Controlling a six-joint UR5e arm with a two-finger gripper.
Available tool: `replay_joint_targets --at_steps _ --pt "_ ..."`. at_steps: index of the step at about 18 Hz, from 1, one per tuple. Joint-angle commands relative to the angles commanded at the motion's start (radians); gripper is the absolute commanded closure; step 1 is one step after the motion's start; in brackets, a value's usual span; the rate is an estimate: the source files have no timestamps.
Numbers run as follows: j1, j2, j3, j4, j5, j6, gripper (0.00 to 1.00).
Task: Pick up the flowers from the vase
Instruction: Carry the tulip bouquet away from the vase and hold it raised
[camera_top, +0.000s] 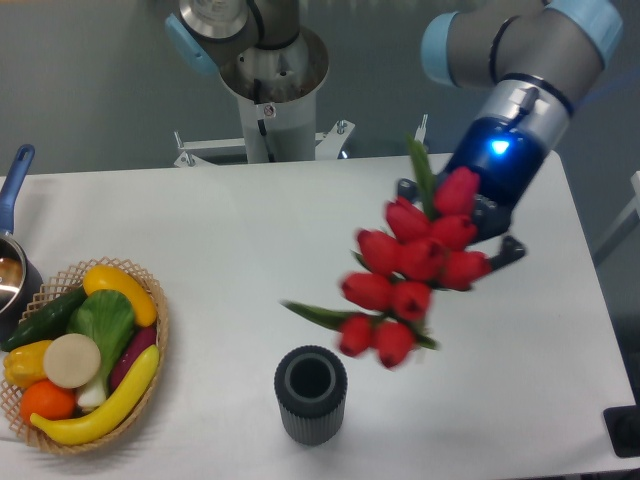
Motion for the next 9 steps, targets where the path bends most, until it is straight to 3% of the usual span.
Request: replay_joint_targets --at_steps 6,9 --pt "0.017 0.034 -0.133 -0.003 0.425 0.138 1.0" --pt "0.015 0.032 -0.149 -0.008 0.552 0.141 1.0"
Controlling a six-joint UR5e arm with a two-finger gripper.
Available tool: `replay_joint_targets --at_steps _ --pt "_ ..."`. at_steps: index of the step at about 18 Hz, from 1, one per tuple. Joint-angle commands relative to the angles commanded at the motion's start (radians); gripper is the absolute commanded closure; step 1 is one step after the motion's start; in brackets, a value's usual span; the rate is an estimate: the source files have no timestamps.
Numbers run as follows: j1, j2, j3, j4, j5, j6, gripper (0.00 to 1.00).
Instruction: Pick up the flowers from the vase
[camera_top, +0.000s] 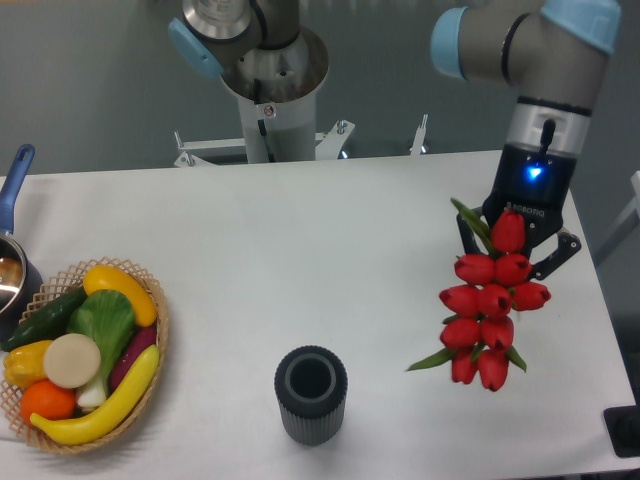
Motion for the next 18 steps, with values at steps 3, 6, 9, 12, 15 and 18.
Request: replay_joint_targets --at_steps 3,6,9,12,15,18 --pt "-0.005 -0.011 -0.003 -0.008 0.106 0.002 1.0" --pt "-0.008 -0.034 -0.002 -0.064 0.228 0.015 1.0" --pt "-0.021 -0.043 -0.005 -0.109 0.299 0.061 1.0" --pt "-0.026 -0.046 -0.005 -0.133 0.328 0.086 1.0" --pt "-0.031 -0.048 -0.02 -0.138 0.371 0.101 1.0" --pt "-0.046 -0.051 -0.021 -0.138 0.385 0.101 1.0"
